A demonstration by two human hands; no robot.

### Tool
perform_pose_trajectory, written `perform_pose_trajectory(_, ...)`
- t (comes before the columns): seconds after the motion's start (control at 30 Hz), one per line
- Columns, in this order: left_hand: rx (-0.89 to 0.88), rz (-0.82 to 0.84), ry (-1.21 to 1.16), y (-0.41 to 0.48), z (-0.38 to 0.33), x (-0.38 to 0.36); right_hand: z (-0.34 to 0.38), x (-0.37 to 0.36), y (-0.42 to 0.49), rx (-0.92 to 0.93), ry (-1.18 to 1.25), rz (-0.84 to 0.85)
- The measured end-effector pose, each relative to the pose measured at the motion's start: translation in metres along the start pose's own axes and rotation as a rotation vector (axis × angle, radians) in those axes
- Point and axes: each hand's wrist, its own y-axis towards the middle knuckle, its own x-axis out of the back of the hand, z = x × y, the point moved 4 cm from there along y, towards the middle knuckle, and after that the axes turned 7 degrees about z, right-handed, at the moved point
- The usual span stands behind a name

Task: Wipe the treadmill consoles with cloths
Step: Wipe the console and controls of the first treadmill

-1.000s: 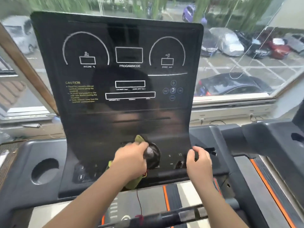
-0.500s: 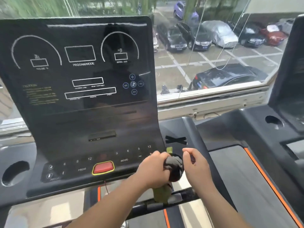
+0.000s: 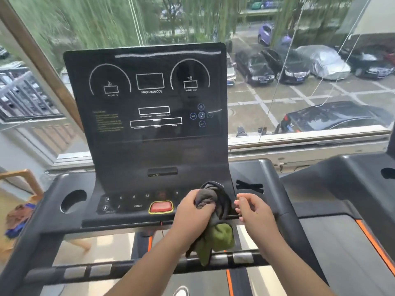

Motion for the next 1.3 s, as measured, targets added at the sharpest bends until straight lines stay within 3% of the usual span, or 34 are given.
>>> perform_pose_trajectory(0.1,-0.055,-0.171,0.094,0.007,-0.015,0.052,0.017,-0.020,0.009,0.024,-0.023,0.052)
perform_pose_trajectory(0.2,-0.072,-0.267,0.346,0.023,-0.031,0.116,0.035,-0.041,0.019,0.057,-0.050,0.078)
perform_pose_trajectory(0.43,0.008,-0.228,0.907,0.085,-0.040,0.208,0.056,-0.091,0.033,0.022,-0.041,0.119)
perform_pose_trajectory(0.53,-0.025,-0.163,1.121,0.109,-0.033,0.204,0.058,-0.102,0.041,-0.007,-0.044,0.108)
perform_pose_trajectory(0.93,-0.001,0.208,1.429,0.150,-0.040,0.117,0.068,-0.100,0.064,-0.057,-0.056,0.016)
perform_pose_trajectory(1.03,-0.060,0.287,1.406,0.155,-0.053,0.090,0.062,-0.088,0.064,-0.097,-0.016,-0.037)
perform_pose_trajectory(1.17,-0.154,0.432,1.120,0.141,-0.069,0.035,0.055,-0.072,0.058,-0.157,0.047,-0.185)
perform_pose_trajectory(1.3,-0.358,0.288,0.840,0.112,-0.068,0.008,0.056,-0.065,0.050,-0.212,0.034,-0.172)
